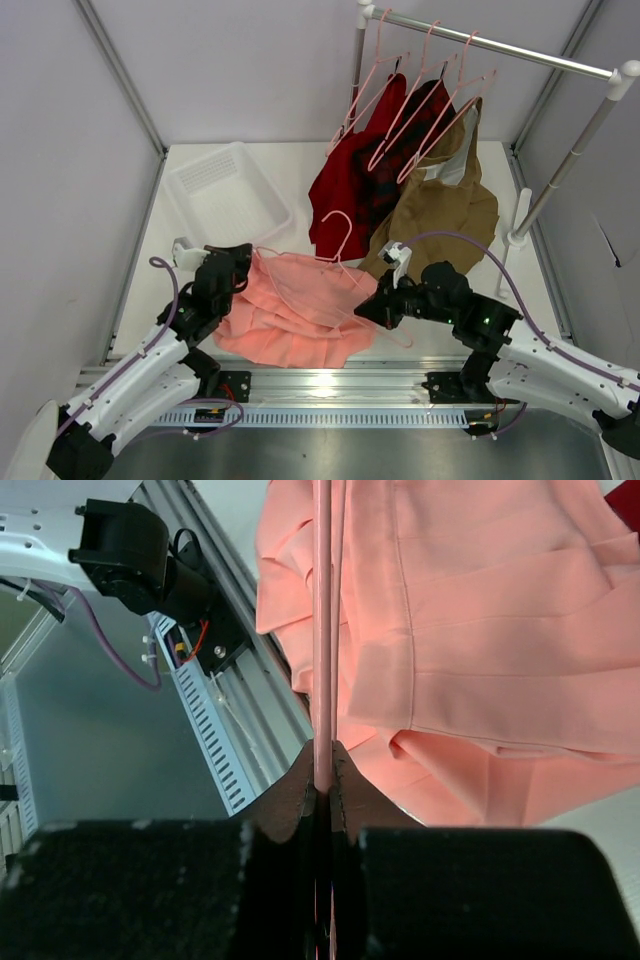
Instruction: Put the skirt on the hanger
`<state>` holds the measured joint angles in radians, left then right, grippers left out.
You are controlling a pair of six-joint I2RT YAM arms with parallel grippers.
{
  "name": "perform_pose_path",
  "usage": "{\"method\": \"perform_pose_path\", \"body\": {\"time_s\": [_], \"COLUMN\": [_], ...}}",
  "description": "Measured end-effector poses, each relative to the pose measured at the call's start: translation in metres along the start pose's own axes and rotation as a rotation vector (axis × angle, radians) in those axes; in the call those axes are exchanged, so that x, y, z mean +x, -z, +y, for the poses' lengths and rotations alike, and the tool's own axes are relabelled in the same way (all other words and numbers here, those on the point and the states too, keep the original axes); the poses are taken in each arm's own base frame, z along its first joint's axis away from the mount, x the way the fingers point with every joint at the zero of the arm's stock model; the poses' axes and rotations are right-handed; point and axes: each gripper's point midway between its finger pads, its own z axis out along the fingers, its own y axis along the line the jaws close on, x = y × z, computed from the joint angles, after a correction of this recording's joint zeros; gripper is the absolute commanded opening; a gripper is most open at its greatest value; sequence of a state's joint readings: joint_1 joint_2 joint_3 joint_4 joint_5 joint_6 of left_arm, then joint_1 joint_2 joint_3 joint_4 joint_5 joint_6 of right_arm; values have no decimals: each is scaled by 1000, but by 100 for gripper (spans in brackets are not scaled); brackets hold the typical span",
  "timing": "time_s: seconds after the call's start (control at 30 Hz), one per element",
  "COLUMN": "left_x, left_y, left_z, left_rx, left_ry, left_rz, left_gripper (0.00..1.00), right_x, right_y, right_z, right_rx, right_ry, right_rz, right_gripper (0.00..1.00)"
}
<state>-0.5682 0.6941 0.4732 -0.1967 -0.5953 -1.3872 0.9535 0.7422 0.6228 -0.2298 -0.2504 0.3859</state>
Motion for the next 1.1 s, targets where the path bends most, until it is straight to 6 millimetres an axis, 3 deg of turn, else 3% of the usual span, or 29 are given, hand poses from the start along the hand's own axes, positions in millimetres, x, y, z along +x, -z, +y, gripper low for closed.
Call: {"method": "perform_pose_path", "body": {"time_s": [0.27,0.7,1.1], "left_x": [-4,-4,-6], "left_y": [-2,-2,-1], "left_z": [2,2,0], "left_rx": [-6,-6,2], "left_ry": [-1,-8,-9], "left_rz": [-10,-1,-6], "left_gripper": [0,0,0], "right_x": [2,14,-3], "right_y": [-4,-21,-34], "right_z": [10,0,-4], "right_rx": [-41,-9,4], "right_ry": [-13,-32,-34], "right_rz": [5,48,-37], "right_gripper": [0,0,0]}}
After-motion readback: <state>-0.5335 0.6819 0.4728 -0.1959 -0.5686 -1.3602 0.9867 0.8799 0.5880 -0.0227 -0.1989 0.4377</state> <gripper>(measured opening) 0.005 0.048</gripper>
